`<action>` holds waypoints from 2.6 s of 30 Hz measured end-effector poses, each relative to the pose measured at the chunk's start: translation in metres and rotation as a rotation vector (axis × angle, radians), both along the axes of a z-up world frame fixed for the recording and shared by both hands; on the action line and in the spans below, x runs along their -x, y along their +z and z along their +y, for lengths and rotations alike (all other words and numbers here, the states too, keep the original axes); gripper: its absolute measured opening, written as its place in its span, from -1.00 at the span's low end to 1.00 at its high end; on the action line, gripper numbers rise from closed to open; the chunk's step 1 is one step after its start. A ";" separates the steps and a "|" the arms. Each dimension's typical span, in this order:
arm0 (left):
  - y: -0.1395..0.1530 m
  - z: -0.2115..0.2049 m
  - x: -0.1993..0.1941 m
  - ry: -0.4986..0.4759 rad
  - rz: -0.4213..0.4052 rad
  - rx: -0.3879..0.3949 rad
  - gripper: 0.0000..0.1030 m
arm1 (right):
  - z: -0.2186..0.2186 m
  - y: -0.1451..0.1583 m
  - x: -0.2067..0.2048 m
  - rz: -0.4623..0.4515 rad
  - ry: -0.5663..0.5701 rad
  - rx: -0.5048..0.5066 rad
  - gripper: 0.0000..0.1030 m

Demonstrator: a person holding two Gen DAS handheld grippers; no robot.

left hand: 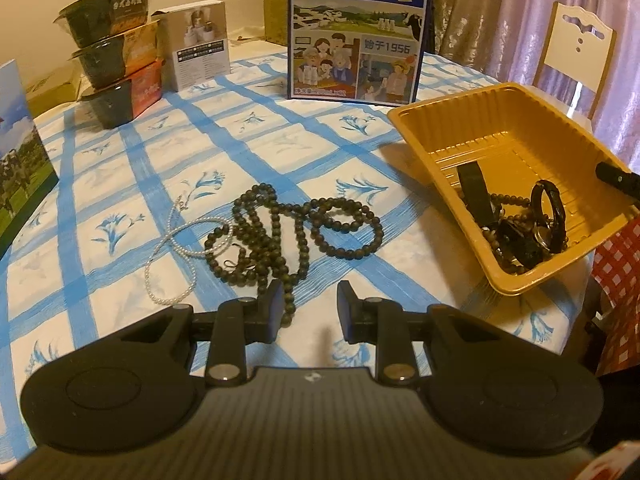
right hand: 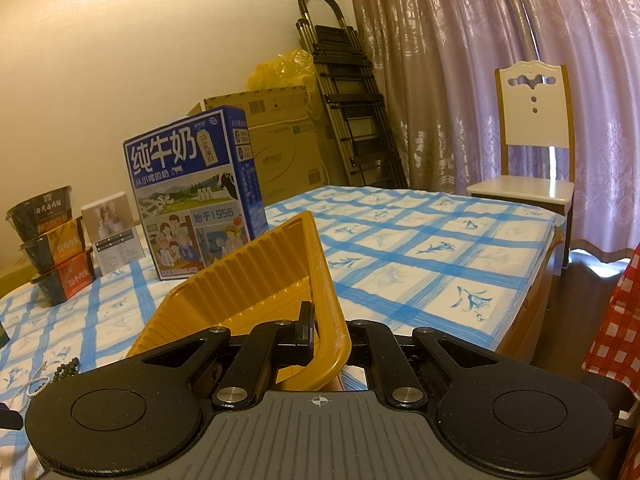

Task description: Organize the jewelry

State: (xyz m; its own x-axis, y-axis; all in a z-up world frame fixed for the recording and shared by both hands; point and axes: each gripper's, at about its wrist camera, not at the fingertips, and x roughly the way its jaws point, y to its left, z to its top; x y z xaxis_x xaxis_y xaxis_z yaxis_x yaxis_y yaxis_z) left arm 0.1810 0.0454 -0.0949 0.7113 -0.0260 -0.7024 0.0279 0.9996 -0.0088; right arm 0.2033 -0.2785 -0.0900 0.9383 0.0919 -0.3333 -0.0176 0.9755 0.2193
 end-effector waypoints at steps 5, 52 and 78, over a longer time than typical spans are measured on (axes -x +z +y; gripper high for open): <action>-0.001 -0.004 -0.006 -0.008 0.003 0.000 -0.52 | 0.000 0.000 0.000 0.000 0.000 0.000 -0.88; -0.039 -0.016 -0.095 -0.115 -0.005 -0.111 -0.89 | -0.001 -0.006 0.000 0.004 -0.012 0.000 -0.87; 0.067 -0.097 -0.059 -0.305 -0.226 0.120 -0.89 | -0.001 -0.005 0.000 0.005 -0.011 -0.002 -0.87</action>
State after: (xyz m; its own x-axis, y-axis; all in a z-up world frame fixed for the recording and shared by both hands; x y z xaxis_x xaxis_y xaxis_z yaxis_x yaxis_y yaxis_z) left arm 0.2404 -0.0515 -0.0279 0.7946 -0.3322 -0.5082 0.3378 0.9374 -0.0847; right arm 0.2037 -0.2793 -0.0955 0.9377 0.0822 -0.3376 -0.0058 0.9752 0.2214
